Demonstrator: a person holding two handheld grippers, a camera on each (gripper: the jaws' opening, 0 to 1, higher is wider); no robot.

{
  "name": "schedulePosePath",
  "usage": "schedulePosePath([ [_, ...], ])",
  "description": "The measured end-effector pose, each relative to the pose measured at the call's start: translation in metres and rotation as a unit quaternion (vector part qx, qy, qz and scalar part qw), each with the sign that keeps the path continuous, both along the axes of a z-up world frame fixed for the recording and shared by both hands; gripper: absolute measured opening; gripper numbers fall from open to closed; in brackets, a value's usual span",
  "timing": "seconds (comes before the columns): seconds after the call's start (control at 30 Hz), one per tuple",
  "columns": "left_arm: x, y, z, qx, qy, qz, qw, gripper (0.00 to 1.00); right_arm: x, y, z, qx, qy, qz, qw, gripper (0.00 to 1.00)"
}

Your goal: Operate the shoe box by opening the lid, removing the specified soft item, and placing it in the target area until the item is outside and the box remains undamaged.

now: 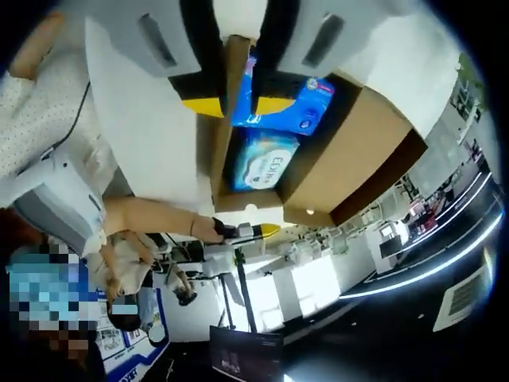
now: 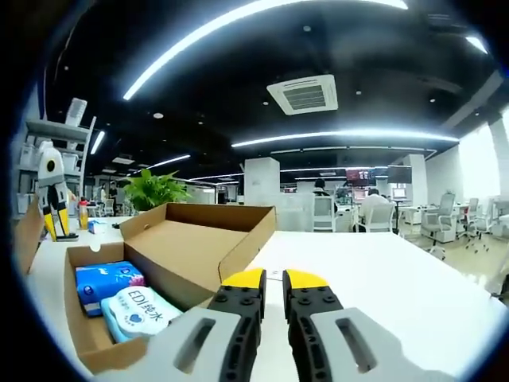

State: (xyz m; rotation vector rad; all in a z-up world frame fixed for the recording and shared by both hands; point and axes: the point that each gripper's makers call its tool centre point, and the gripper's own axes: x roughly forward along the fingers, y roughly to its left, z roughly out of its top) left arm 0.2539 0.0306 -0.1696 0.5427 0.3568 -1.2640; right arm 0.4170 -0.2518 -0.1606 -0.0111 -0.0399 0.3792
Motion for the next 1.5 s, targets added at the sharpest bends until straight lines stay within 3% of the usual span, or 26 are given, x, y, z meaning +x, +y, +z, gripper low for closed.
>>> schedulePosePath([
  [0.17, 0.009, 0.010, -0.011, 0.032, 0.007, 0.014, 0.9994, 0.12, 0.001, -0.002, 0.000, -0.002, 0.001, -0.002, 1.0000, 0.08],
  [0.3, 0.035, 0.033, 0.002, 0.002, -0.006, 0.076, 0.9971, 0.12, 0.003, -0.005, -0.001, -0.002, 0.002, -0.005, 1.0000, 0.08],
  [0.4, 0.046, 0.043, -0.001, -0.017, 0.016, 0.096, 0.9951, 0.12, 0.003, -0.005, -0.001, 0.000, 0.002, -0.005, 1.0000, 0.08],
  [0.6, 0.050, 0.049, -0.015, -0.029, 0.054, 0.091, 0.9940, 0.12, 0.004, -0.008, -0.001, 0.000, 0.002, -0.007, 1.0000, 0.08],
  [0.83, 0.024, 0.037, -0.013, -0.052, 0.083, 0.045, 0.9942, 0.20, 0.005, -0.009, -0.002, 0.003, 0.005, -0.009, 0.9999, 0.08],
  [1.0, 0.013, 0.029, -0.030, -0.008, 0.085, 0.027, 0.9960, 0.21, 0.005, -0.009, -0.002, 0.005, 0.005, -0.008, 0.9999, 0.08],
  [1.2, 0.012, 0.026, -0.032, 0.002, 0.087, 0.013, 0.9961, 0.17, 0.005, -0.008, -0.003, 0.007, 0.007, -0.007, 0.9999, 0.08],
  [1.33, 0.011, 0.022, -0.038, 0.052, 0.091, -0.007, 0.9945, 0.13, 0.004, -0.007, -0.004, 0.002, 0.009, -0.007, 0.9999, 0.08],
  [1.43, 0.001, 0.020, -0.046, 0.116, 0.107, -0.027, 0.9871, 0.04, 0.005, -0.009, -0.005, 0.000, 0.009, -0.009, 0.9999, 0.08],
  [1.47, 0.005, 0.021, -0.047, 0.134, 0.097, -0.019, 0.9860, 0.04, 0.005, -0.009, -0.005, -0.001, 0.009, -0.010, 0.9999, 0.08],
  [1.5, 0.004, 0.021, -0.047, 0.143, 0.106, -0.012, 0.9841, 0.03, 0.005, -0.010, -0.005, -0.001, 0.009, -0.010, 0.9999, 0.08],
])
